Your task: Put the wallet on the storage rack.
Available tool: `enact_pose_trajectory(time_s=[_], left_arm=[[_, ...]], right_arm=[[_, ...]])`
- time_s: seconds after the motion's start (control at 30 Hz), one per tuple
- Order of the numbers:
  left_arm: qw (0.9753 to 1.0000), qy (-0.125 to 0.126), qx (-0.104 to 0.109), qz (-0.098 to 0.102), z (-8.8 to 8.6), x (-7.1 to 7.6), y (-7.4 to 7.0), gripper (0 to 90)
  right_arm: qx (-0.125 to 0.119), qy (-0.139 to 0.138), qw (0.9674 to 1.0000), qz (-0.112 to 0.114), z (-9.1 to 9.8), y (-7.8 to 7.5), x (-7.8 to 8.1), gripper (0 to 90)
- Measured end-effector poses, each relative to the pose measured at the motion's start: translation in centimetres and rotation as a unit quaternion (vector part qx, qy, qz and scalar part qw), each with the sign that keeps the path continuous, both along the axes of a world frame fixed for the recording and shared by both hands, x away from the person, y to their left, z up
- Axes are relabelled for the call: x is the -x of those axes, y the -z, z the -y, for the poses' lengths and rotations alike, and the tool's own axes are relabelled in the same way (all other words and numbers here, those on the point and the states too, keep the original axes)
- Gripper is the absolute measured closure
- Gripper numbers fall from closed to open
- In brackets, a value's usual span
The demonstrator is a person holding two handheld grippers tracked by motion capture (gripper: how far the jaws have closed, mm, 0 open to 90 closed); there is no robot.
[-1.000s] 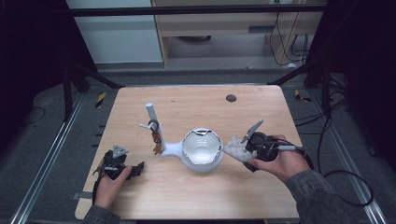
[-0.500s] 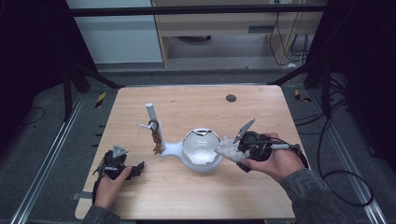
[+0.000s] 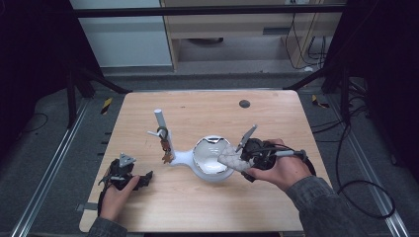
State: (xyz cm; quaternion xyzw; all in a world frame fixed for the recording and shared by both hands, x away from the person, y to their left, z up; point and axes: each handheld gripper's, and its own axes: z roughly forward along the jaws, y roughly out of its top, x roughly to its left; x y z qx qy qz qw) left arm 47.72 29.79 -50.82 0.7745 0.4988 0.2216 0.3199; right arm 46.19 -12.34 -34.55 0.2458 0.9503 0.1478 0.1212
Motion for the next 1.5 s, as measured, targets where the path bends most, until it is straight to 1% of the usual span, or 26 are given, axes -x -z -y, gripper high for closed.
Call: enact_pose_trajectory(time_s=[0.07, 0.17, 0.6, 0.93, 0.97, 1.13, 1.3, 1.37, 1.5], left_arm=[[1.0, 0.0, 0.0, 0.0, 0.0, 0.0, 0.0, 2.0], [1.0, 0.0, 0.0, 0.0, 0.0, 0.0, 0.0, 2.0], [1.0, -0.001, 0.001, 0.001, 0.0, 0.0, 0.0, 2.0], [1.0, -0.001, 0.001, 0.001, 0.0, 0.0, 0.0, 2.0], [1.0, -0.001, 0.001, 0.001, 0.0, 0.0, 0.0, 2.0], [1.0, -0.001, 0.001, 0.001, 0.0, 0.0, 0.0, 2.0], [1.0, 0.0, 0.0, 0.001, 0.0, 0.0, 0.0, 2.0], [1.0, 0.0, 0.0, 0.001, 0.0, 0.0, 0.0, 2.0], [1.0, 0.0, 0.0, 0.001, 0.0, 0.0, 0.0, 2.0]], right_arm=[[-0.002, 0.0, 1.0, -0.002, -0.3, 0.0, 0.0, 31.7], [-0.001, -0.006, 1.0, -0.002, -0.9, 0.1, -0.2, 31.6], [0.004, -0.012, 0.9999, -0.008, -2.2, 0.2, -0.4, 31.6], [0.018, -0.02, 0.9995, -0.016, -3.2, 0.7, -0.7, 31.7], [0.023, -0.022, 0.9993, -0.019, -3.5, 0.9, -0.9, 31.7], [0.029, -0.02, 0.999, -0.027, -4.3, 1.2, -1.4, 31.7], [0.037, -0.025, 0.9984, -0.035, -5.3, 1.3, -2.1, 31.7], [0.038, -0.025, 0.9982, -0.039, -5.7, 1.4, -2.5, 31.7], [0.039, -0.025, 0.998, -0.044, -6.1, 1.7, -2.9, 31.7]])
